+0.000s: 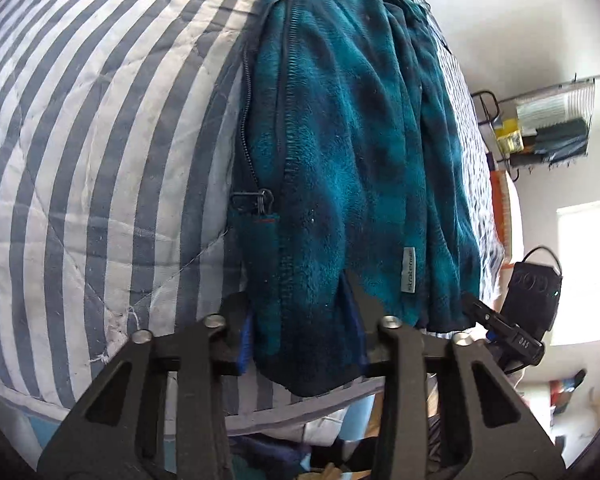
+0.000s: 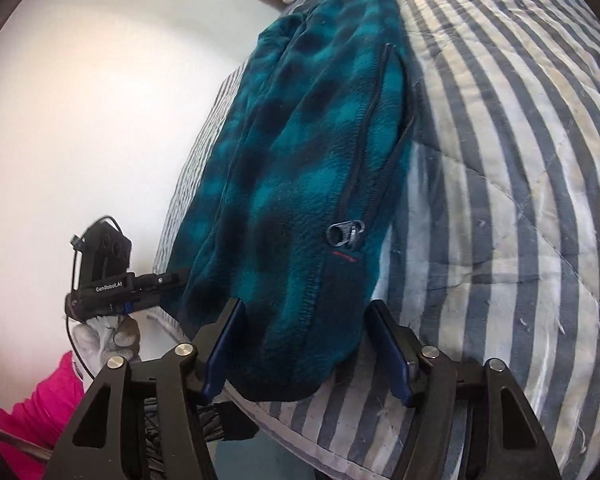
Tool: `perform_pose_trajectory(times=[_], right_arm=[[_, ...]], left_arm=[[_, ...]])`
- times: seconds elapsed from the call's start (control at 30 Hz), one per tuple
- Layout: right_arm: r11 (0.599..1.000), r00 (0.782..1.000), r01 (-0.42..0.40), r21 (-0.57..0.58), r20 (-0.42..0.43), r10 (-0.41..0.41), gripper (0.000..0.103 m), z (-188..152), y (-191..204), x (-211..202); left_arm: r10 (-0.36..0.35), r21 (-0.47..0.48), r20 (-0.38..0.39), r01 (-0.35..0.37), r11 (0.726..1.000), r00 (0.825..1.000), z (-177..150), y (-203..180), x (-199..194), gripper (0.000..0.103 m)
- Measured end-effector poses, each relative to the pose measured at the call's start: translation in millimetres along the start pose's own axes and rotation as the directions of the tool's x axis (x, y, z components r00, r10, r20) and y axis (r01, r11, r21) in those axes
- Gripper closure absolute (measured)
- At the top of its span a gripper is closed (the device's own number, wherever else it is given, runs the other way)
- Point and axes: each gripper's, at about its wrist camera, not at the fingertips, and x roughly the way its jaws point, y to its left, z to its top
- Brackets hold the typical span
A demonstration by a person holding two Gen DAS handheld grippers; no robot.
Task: Fold large clothes
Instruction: 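Grasp the shirt hem with both grippers and fold it toward the collar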
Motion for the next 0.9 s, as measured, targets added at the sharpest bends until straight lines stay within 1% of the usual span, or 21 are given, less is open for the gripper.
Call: perform_pose_trajectory(times=[0.03,0.07,0.1,0.13,0.2,0.33,0.4,0.5,0.67,0.77,0.9], right_arm=[[1.000,1.000,-0.006,-0.009,-0.010,0.006,0.047,1,2,3],[1.000,0.999,-0.021,-0.005,-0.026,0.021,0.059,2,3,7],[1.000,0.999,-0.020,0.002,-0.034,0.020,0.065,3,3,12],[1.000,0.999,-0.019,0.003,-0.035,0.019,0.067,3,3,13],[0.999,0.999,-0.035,0.007,-0.028,0.035,0.075,1,6,12],[0.991,0.992,-0.129,0.038,0.022,0.128,0.080,3,9,-4],[0.986,0.987,-0.161,0.046,0.037,0.159,0.081,7,11,-11],[0.979,0.980,-0.196,0.057,0.053,0.193,0.082,15,16,-18],[0.963,0.963,-0.257,0.080,0.103,0.248,0.083,32,19,-30],[0.962,0.959,-0.261,0.083,0.136,0.248,0.083,48,20,-38],[0.971,0.963,-0.229,0.071,0.159,0.216,0.084,77,27,-43]], left_arm=[[-0.002,-0.002,-0.001,0.002,1.000,1.000,1,0,0,0.079],[-0.004,-0.004,0.000,0.004,1.000,1.000,2,-2,-1,0.084],[-0.004,0.000,0.003,0.004,1.000,1.000,3,-4,-2,0.085],[-0.003,0.009,0.009,0.003,1.000,1.000,2,-6,-4,0.087],[0.002,0.045,0.027,-0.003,0.999,1.000,2,-16,-10,0.088],[-0.040,0.062,0.052,0.036,0.997,0.998,3,-30,-21,0.089],[-0.068,0.055,0.057,0.064,0.996,0.996,6,-32,-26,0.089],[-0.113,0.045,0.070,0.110,0.993,0.991,12,-38,-37,0.090],[-0.144,0.086,0.121,0.134,0.987,0.982,33,-58,-60,0.090],[-0.156,0.096,0.147,0.143,0.985,0.977,48,-65,-69,0.090],[-0.173,0.098,0.188,0.157,0.983,0.967,76,-74,-75,0.090]])
